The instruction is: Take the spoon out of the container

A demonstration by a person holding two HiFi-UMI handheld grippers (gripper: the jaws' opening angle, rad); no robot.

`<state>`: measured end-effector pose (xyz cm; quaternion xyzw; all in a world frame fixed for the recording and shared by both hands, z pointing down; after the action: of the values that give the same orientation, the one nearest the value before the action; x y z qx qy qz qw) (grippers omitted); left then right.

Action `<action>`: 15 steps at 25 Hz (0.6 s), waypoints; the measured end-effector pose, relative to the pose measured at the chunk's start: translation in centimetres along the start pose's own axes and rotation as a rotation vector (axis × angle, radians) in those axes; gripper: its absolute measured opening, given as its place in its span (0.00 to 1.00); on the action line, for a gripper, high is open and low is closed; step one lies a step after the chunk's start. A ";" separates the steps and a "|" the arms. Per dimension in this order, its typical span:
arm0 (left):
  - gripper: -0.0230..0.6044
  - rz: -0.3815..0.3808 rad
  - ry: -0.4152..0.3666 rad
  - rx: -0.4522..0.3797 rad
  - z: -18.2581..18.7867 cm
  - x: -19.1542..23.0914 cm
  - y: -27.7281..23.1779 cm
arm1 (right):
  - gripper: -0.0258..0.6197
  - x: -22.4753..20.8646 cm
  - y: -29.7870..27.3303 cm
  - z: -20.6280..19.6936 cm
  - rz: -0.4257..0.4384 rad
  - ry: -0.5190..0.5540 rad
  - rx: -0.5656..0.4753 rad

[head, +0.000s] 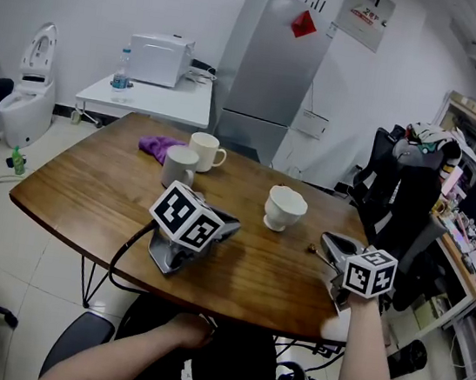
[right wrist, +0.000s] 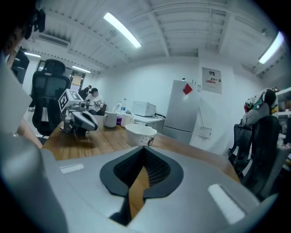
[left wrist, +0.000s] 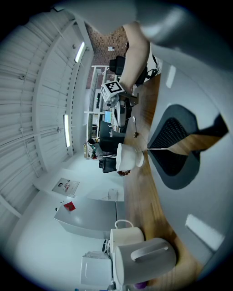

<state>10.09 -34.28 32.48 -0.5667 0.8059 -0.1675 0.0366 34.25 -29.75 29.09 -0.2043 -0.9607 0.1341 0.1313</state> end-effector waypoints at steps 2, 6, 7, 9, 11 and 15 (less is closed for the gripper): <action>0.06 0.000 0.000 0.000 -0.1 0.0 0.0 | 0.04 0.3 0.1 -0.2 0.017 -0.049 -0.032; 0.06 -0.001 0.001 0.001 0.0 0.0 0.0 | 0.04 0.6 0.3 -0.5 0.037 -0.121 -0.076; 0.06 -0.001 0.001 0.001 0.0 0.0 0.0 | 0.04 0.7 0.3 -0.6 0.039 -0.130 -0.080; 0.06 -0.001 0.001 0.001 0.0 0.0 0.1 | 0.04 0.9 0.2 -0.9 0.046 -0.145 -0.087; 0.06 -0.001 0.001 0.001 0.0 0.0 0.1 | 0.04 1.0 0.2 -1.1 0.053 -0.160 -0.093; 0.06 -0.001 0.000 0.000 -0.1 0.0 0.1 | 0.04 1.1 0.2 -1.5 0.058 -0.178 -0.097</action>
<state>9.99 -34.26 32.52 -0.5671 0.8056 -0.1677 0.0366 33.82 -28.81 30.66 -0.2254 -0.9676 0.1089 0.0315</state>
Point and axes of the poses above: the fingertips, and each gripper's own axes: y backward along the fingers, x to its left, z out of its top, the point moved 4 cm from there along y, backward along the fingers, and after that the axes turned 1 degree about y, right-handed, at the moved point
